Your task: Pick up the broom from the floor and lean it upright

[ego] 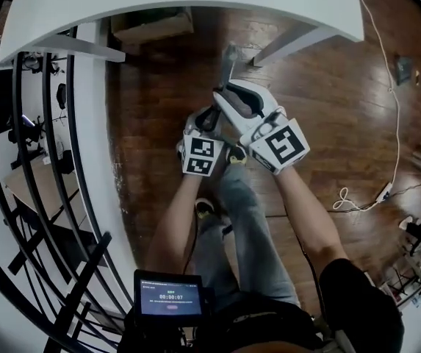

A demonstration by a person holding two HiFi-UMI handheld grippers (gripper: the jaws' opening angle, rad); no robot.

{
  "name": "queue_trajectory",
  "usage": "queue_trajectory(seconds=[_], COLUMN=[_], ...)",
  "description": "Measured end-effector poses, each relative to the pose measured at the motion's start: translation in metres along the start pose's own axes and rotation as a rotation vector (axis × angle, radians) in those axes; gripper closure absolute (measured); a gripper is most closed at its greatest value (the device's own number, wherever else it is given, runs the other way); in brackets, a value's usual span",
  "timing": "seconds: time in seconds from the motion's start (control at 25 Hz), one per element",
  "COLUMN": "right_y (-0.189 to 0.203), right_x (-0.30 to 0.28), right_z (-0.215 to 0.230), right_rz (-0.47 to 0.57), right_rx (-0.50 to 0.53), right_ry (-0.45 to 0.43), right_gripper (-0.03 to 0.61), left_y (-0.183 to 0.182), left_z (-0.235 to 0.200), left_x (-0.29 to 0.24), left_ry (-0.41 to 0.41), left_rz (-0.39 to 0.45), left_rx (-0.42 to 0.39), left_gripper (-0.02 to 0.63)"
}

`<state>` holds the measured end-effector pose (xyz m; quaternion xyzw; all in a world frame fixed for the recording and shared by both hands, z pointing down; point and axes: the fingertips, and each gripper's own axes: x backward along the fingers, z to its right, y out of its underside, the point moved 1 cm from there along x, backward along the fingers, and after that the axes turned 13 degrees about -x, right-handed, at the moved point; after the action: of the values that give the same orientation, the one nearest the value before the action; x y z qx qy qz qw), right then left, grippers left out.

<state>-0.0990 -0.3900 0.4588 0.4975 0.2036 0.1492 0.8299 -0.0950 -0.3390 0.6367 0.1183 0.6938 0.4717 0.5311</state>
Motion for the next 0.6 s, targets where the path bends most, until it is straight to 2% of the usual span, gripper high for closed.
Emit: queue_trajectory(seconds=[0.2, 0.36, 0.6], right_y=[0.008, 0.007, 0.000], right_x=[-0.013, -0.018, -0.022], right_z=[0.041, 0.057, 0.059], right_rz=[-0.001, -0.002, 0.020], right_rx=[-0.045, -0.070, -0.014], right_ry=[0.008, 0.022, -0.009], right_gripper=[0.499, 0.499, 0.500], left_y=[0.001, -0.001, -0.011], left_z=[-0.011, -0.016, -0.023], left_x=[-0.038, -0.049, -0.067], left_ry=[0.019, 0.017, 0.002], left_rz=[-0.050, -0.064, -0.030], left_rx=[-0.013, -0.013, -0.007], left_gripper=[0.520, 0.521, 0.520])
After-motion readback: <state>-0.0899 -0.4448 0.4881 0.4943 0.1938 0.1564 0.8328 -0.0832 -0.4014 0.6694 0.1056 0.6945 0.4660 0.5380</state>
